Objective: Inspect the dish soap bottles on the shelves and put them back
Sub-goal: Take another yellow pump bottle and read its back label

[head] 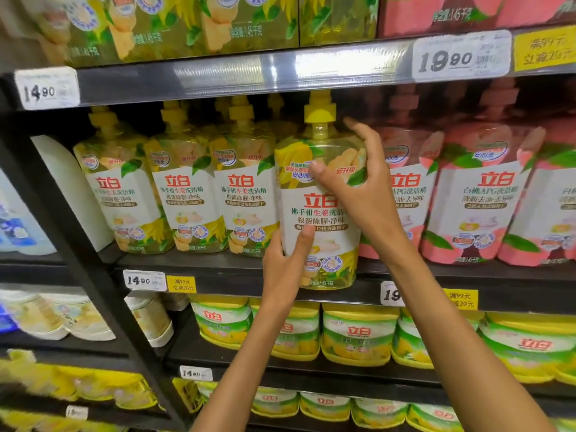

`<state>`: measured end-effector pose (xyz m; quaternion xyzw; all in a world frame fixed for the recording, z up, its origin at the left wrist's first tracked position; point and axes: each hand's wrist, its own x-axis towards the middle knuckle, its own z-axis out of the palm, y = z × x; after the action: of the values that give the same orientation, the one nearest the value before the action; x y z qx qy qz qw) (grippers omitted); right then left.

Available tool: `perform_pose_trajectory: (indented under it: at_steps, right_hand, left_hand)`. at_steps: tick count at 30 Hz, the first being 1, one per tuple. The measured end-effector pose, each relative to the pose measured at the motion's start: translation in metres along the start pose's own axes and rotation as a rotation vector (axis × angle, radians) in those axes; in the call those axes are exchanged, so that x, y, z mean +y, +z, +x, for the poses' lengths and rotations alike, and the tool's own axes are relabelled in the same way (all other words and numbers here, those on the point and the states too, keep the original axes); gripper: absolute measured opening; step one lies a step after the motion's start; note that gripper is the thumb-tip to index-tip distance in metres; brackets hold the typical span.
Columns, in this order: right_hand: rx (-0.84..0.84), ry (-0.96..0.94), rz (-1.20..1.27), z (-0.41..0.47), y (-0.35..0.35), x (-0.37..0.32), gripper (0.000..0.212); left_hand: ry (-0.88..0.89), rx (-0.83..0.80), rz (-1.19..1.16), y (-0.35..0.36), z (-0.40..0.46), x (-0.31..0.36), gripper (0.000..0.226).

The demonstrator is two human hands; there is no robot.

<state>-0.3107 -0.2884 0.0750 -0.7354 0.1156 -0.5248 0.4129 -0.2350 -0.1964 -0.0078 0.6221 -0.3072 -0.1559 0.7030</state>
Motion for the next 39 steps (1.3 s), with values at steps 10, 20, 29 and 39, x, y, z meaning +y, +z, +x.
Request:
perform_pose_trajectory:
  at_steps: [10, 20, 29, 39]
  right_hand:
    - [0.064, 0.253, 0.348, -0.031, -0.007, -0.015, 0.047]
    - [-0.24, 0.504, 0.392, -0.043, -0.01, -0.008, 0.078]
    - [-0.11, 0.627, 0.569, -0.062, -0.006, -0.006, 0.063]
    - [-0.12, 0.671, 0.693, -0.054, -0.02, -0.005, 0.045]
  left_hand:
    - [-0.147, -0.354, -0.153, -0.038, -0.047, 0.0, 0.055]
    - [-0.31, -0.352, -0.622, -0.044, -0.069, 0.005, 0.046]
    - [-0.595, -0.512, -0.608, -0.064, -0.074, -0.006, 0.054]
    - [-0.544, -0.498, -0.685, -0.062, -0.079, 0.014, 0.056]
